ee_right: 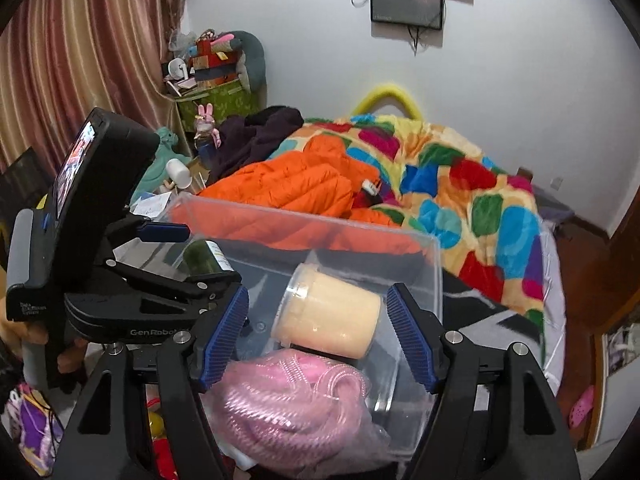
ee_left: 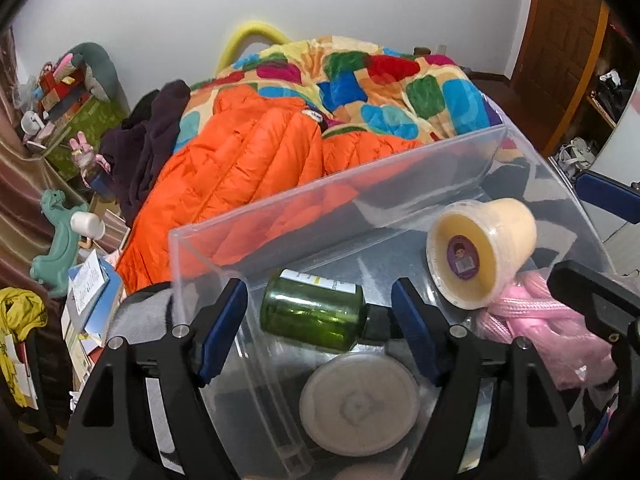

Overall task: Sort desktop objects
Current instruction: 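Carry the green bottle and cream jar over the clear box with both grippers, then release the green bottle and cream jar into the box, opening both grippers, then move the left gripper to the small tan eraser and grasp it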

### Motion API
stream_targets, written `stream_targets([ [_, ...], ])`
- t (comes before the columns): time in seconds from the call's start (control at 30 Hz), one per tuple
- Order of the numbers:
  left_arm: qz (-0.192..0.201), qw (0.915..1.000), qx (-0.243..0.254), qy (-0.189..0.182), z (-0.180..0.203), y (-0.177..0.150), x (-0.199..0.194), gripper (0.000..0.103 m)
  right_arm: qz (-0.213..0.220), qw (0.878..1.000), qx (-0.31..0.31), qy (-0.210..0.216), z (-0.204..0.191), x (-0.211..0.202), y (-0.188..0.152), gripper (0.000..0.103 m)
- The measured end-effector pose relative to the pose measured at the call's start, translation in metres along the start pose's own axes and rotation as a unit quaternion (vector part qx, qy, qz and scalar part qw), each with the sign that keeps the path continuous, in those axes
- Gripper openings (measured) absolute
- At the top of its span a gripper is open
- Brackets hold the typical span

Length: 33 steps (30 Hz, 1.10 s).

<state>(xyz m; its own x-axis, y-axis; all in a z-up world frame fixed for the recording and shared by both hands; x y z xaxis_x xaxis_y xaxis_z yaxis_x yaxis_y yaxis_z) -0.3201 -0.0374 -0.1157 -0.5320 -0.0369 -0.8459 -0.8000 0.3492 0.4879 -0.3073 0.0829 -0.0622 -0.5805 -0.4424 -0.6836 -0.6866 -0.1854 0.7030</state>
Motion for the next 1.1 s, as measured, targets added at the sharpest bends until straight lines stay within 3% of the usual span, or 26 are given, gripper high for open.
stream_targets([
  [0.3,0.050,0.9983,-0.019,0.022,-0.014,-0.002,-0.044,0.078,0.015,1.000,0.013,0.022,-0.006,-0.030,-0.005,0.074],
  [0.57,0.099,0.9928,0.007,0.067,-0.006,-0.014,-0.092,0.084,0.028,0.999,0.026,0.021,0.000,-0.058,-0.020,0.079],
  [0.73,0.139,0.9838,0.044,0.105,0.005,-0.022,-0.125,0.091,0.027,0.999,0.036,0.021,0.007,-0.069,-0.031,0.079],
  [1.1,0.152,0.9828,0.041,0.096,0.008,-0.058,-0.154,0.092,0.024,0.999,0.041,0.016,0.012,-0.088,-0.052,0.081],
])
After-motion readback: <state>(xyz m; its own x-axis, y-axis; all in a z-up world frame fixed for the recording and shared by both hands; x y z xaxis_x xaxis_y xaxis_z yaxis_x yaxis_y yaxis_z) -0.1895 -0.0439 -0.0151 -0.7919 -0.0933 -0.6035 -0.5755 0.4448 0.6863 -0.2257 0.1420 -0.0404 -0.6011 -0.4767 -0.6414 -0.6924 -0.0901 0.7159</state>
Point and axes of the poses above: each gripper's, at about its wrist camera, not at the fingertips, and x roughly the way its jaws point, z to its right, y to its top, the point moved 10 cm from there along x, roughly the way its jaws point, and after that the axes turned 14 degrees about x, right-handed, at the moved point
